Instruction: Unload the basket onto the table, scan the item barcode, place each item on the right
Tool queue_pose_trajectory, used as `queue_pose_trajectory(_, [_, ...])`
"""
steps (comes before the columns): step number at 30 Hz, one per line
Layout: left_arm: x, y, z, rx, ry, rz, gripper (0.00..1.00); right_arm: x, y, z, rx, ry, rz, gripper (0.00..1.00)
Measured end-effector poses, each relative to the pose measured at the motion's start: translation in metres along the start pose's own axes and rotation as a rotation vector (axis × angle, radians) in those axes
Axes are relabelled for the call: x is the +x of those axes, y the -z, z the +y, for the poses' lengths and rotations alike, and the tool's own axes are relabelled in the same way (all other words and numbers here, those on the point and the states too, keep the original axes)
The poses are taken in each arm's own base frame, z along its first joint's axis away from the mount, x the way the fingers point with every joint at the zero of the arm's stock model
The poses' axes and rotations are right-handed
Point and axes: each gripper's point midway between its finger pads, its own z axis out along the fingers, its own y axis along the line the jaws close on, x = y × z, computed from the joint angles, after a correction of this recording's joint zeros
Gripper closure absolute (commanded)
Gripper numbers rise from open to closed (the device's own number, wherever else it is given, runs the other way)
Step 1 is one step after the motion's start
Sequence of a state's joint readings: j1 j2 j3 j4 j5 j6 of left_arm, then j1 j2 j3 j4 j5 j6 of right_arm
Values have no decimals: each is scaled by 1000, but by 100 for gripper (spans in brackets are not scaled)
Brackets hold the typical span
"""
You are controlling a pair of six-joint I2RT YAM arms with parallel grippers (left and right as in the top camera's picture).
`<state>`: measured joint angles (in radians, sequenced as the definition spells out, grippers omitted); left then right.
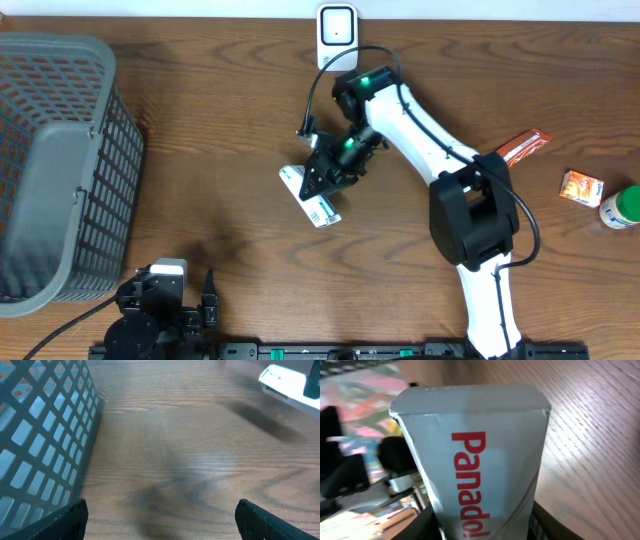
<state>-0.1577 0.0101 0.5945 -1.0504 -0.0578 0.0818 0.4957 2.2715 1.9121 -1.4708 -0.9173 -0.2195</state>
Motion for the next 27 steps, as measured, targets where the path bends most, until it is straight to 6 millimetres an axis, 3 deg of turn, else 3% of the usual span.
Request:
queue_pose_trajectory(10, [0, 0, 0, 0, 0, 0, 7, -7, 17, 11, -128, 8, -63, 58])
queue_pose_trajectory(27, [0, 0, 0, 0, 0, 0, 7, -10, 18, 16, -160, 55, -82, 57])
